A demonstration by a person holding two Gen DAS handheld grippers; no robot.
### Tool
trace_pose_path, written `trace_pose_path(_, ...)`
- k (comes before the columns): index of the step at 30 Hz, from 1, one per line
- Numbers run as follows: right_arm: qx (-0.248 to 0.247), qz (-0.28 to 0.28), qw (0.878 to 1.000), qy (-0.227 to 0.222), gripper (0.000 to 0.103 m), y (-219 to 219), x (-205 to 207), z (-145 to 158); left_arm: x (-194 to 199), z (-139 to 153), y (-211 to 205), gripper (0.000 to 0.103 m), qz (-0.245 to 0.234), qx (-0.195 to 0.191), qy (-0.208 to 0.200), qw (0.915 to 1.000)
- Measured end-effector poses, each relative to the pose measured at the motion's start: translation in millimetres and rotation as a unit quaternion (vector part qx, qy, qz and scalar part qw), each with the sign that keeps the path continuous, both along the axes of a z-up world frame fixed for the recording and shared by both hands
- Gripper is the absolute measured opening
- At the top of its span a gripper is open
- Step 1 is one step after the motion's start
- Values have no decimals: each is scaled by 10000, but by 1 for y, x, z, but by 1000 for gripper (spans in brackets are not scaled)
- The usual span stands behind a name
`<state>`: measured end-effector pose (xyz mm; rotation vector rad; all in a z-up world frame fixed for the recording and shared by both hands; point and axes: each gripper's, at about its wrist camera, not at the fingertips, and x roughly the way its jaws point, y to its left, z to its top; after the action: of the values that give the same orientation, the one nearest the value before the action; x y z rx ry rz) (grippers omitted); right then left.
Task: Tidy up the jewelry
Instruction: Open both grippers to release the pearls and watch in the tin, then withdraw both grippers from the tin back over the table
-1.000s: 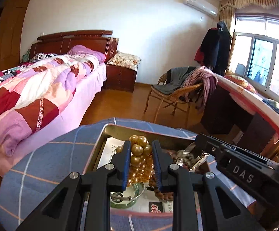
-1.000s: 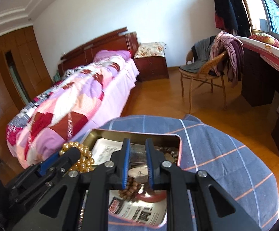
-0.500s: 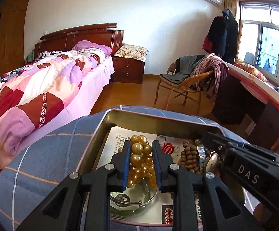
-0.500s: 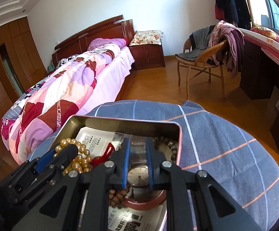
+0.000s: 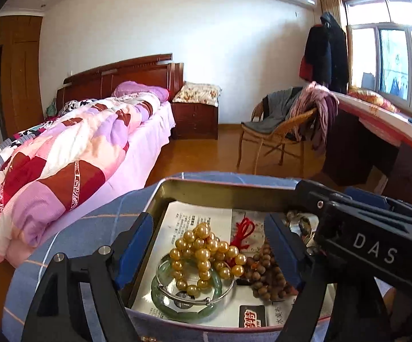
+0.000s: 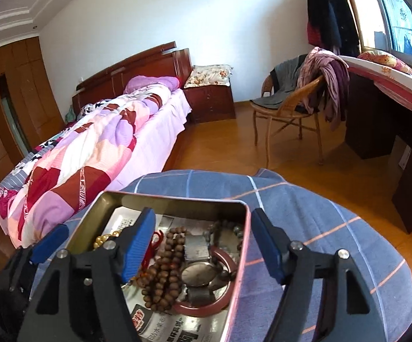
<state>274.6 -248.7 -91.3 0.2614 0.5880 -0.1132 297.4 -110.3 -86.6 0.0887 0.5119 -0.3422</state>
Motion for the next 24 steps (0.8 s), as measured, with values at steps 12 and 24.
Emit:
trace_pose_path(12,8,-162,9998,75,77,-4,-10,-1,-12,0,10,80,261,1,-7,9997)
trace_pose_path(24,31,-174,9997,178,77,3,-45,-6,-53,1,33,80,544,-148,-150,9983)
